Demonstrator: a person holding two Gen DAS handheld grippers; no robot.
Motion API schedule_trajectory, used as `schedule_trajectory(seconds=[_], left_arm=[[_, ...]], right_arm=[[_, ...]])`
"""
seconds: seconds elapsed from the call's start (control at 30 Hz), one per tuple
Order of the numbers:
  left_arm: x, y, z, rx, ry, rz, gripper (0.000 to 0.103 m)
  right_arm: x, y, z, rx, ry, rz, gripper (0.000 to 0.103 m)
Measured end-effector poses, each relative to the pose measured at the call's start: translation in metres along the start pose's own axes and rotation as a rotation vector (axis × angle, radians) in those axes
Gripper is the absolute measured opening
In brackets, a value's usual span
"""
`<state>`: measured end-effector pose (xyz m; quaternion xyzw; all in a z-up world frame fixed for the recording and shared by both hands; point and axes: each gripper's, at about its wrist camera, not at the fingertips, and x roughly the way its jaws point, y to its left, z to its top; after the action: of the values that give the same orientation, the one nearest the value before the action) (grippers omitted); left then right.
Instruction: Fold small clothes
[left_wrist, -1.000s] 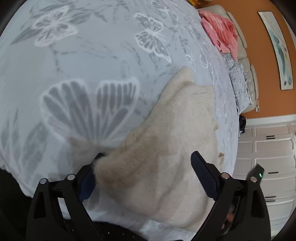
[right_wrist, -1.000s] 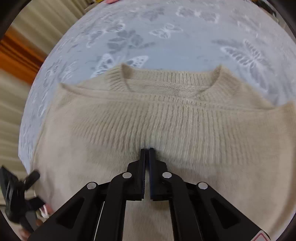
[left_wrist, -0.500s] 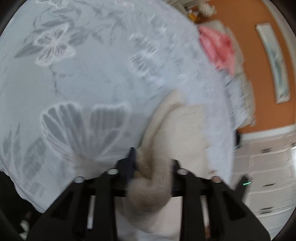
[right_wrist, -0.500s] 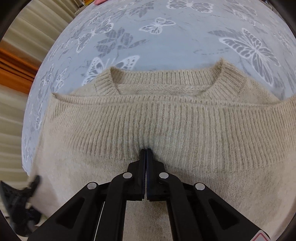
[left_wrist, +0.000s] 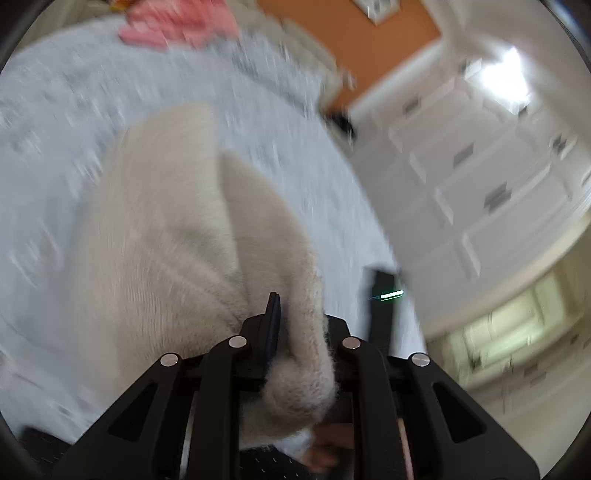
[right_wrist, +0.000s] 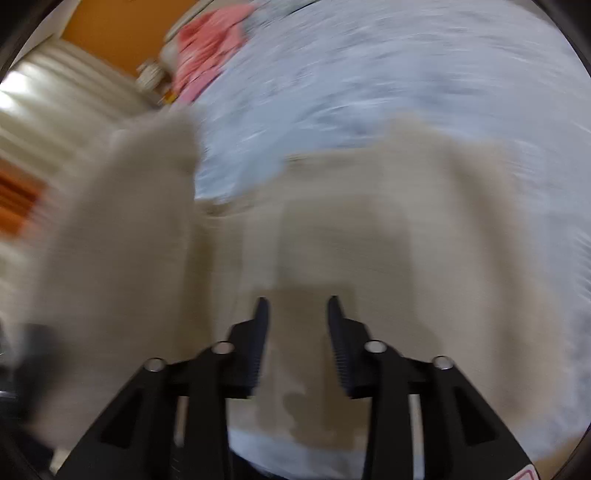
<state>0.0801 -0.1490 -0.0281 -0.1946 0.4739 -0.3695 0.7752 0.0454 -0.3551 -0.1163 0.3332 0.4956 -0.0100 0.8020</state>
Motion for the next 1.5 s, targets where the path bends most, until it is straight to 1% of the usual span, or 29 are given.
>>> schedule_trajectory(seconds=[0.03, 0.07, 0.13, 0.17, 0.23, 0.27, 0.3, 0.37, 0.43, 0.5, 0.6, 0.73, 0.77, 0.8, 0.83, 0.87, 0.97, 1.03, 1.07, 1.13, 1.2, 1.23, 1.27, 1.3, 1.33, 1.37, 1.4, 1.43, 1.5], left_arm=[[0.027, -0.001, -0.018, 0.015, 0.078, 0.049, 0.020], [0.041, 0.000, -0.030, 0.017, 0.122, 0.086, 0.022], [0.057, 0.004, -0.055, 0.010, 0.174, 0.148, 0.029], [0.056, 0.006, -0.066, 0.004, 0.162, 0.159, 0.032], [0.040, 0.005, -0.075, -0.004, 0.115, 0.143, 0.055], [0.030, 0.004, -0.078, 0.001, 0.094, 0.132, 0.061], [0.023, 0.002, -0.079, 0.010, 0.080, 0.132, 0.069], [0.005, -0.003, -0.081, 0.053, 0.055, 0.148, 0.077], [-0.011, -0.005, -0.080, 0.089, 0.036, 0.192, 0.083], [-0.025, -0.003, -0.078, 0.092, 0.032, 0.204, 0.083], [-0.040, 0.009, -0.079, 0.064, 0.029, 0.235, 0.084], [-0.058, 0.030, -0.082, -0.014, 0.021, 0.256, 0.084], [-0.061, 0.035, -0.082, -0.036, 0.018, 0.255, 0.084], [-0.063, 0.039, -0.082, -0.050, 0.017, 0.258, 0.084], [-0.064, 0.041, -0.082, -0.056, 0.018, 0.262, 0.084], [-0.066, 0.044, -0.081, -0.058, 0.019, 0.262, 0.084], [-0.071, 0.041, -0.080, -0.034, 0.005, 0.262, 0.084], [-0.072, 0.038, -0.079, -0.013, -0.005, 0.260, 0.088], [-0.070, 0.038, -0.078, -0.007, -0.002, 0.259, 0.088], [-0.064, 0.040, -0.078, -0.010, 0.010, 0.254, 0.088], [-0.053, 0.042, -0.080, -0.038, 0.037, 0.247, 0.088], [-0.050, 0.043, -0.080, -0.049, 0.046, 0.244, 0.088], [-0.045, 0.043, -0.080, -0.069, 0.059, 0.233, 0.088], [-0.044, 0.042, -0.080, -0.078, 0.062, 0.226, 0.088], [-0.043, 0.039, -0.080, -0.076, 0.057, 0.224, 0.088], [-0.044, 0.036, -0.079, -0.063, 0.051, 0.226, 0.088], [-0.044, 0.034, -0.079, -0.048, 0.047, 0.228, 0.088], [-0.042, 0.033, -0.078, -0.033, 0.047, 0.235, 0.089], [-0.037, 0.033, -0.078, -0.022, 0.060, 0.243, 0.089]], right_arm=[[-0.012, -0.019, -0.007, 0.024, -0.011, -0.016, 0.040], [-0.025, -0.040, -0.014, 0.055, -0.019, -0.037, 0.040], [-0.042, -0.070, -0.023, 0.105, -0.017, -0.043, 0.040], [-0.051, -0.084, -0.027, 0.135, -0.014, -0.025, 0.041], [-0.060, -0.093, -0.031, 0.161, -0.016, 0.017, 0.050], [-0.062, -0.093, -0.032, 0.172, -0.016, 0.044, 0.061], [-0.062, -0.092, -0.032, 0.179, -0.014, 0.064, 0.067], [-0.052, -0.080, -0.029, 0.183, 0.007, 0.106, 0.069], [-0.036, -0.065, -0.023, 0.178, 0.046, 0.143, 0.073], [-0.016, -0.045, -0.015, 0.145, 0.087, 0.144, 0.075], [0.016, -0.020, -0.011, 0.095, 0.166, 0.110, 0.075], [0.033, 0.012, -0.006, 0.057, 0.183, 0.103, 0.076], [0.036, 0.021, -0.002, 0.042, 0.183, 0.094, 0.074], [0.037, 0.028, 0.003, 0.023, 0.171, 0.110, 0.043], [0.034, 0.035, 0.007, -0.008, 0.155, 0.126, 0.017], [0.029, 0.043, 0.015, -0.043, 0.141, 0.124, 0.012], [-0.020, 0.047, 0.035, -0.077, 0.011, 0.188, 0.011], [-0.048, 0.036, 0.040, -0.098, -0.048, 0.173, 0.011], [-0.058, 0.022, 0.041, -0.102, -0.068, 0.127, 0.011], [-0.054, -0.016, 0.041, -0.076, -0.038, 0.044, 0.014], [-0.020, -0.074, 0.034, 0.015, 0.068, -0.066, 0.021], [-0.013, -0.091, 0.028, 0.042, 0.093, -0.094, 0.021], [-0.016, -0.098, 0.023, 0.060, 0.081, -0.067, 0.018], [-0.027, -0.101, 0.019, 0.089, 0.032, -0.021, 0.024], [-0.039, -0.100, 0.017, 0.101, -0.012, -0.011, 0.029], [-0.056, -0.094, 0.014, 0.091, -0.063, -0.013, 0.040], [-0.064, -0.089, 0.012, 0.081, -0.089, -0.006, 0.046], [-0.076, -0.082, 0.009, 0.061, -0.127, 0.018, 0.048], [-0.075, -0.067, 0.009, 0.033, -0.115, 0.052, 0.051]])
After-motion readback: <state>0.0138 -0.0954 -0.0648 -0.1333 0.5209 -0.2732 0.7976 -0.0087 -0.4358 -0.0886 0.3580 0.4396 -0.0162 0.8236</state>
